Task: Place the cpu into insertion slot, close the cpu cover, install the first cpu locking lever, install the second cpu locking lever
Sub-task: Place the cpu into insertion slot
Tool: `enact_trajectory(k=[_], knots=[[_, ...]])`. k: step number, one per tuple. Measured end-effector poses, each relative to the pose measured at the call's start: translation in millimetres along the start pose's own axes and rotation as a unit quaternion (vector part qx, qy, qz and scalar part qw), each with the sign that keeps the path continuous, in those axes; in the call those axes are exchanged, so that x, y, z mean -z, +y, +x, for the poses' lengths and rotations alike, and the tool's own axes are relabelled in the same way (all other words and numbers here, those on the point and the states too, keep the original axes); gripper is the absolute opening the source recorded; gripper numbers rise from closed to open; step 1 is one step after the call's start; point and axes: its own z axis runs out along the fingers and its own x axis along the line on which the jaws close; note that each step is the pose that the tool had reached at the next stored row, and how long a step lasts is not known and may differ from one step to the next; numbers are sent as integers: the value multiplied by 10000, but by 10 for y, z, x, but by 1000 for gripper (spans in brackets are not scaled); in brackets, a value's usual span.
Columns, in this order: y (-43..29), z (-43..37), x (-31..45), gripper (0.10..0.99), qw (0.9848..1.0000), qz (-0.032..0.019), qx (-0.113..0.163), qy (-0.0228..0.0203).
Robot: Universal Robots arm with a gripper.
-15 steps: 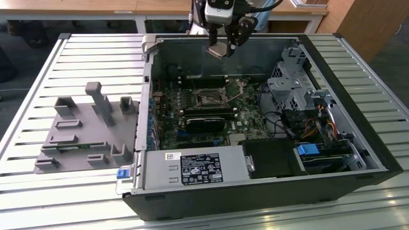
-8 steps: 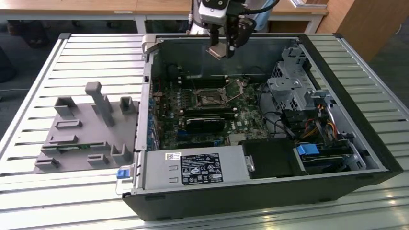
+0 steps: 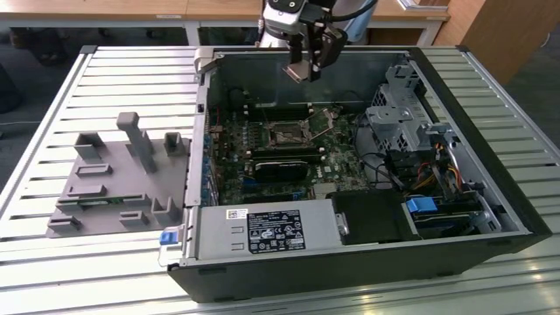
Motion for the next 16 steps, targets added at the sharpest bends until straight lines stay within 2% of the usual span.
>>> enact_trajectory(k=[3, 7, 12, 16], knots=[[0, 0, -7, 545, 9997, -4, -237, -21], [-1, 1, -16, 545, 9985, -10, -543, -48], [-1, 3, -30, 545, 9959, -17, -903, -80], [-1, 5, -42, 545, 9931, -22, -1172, -104]])
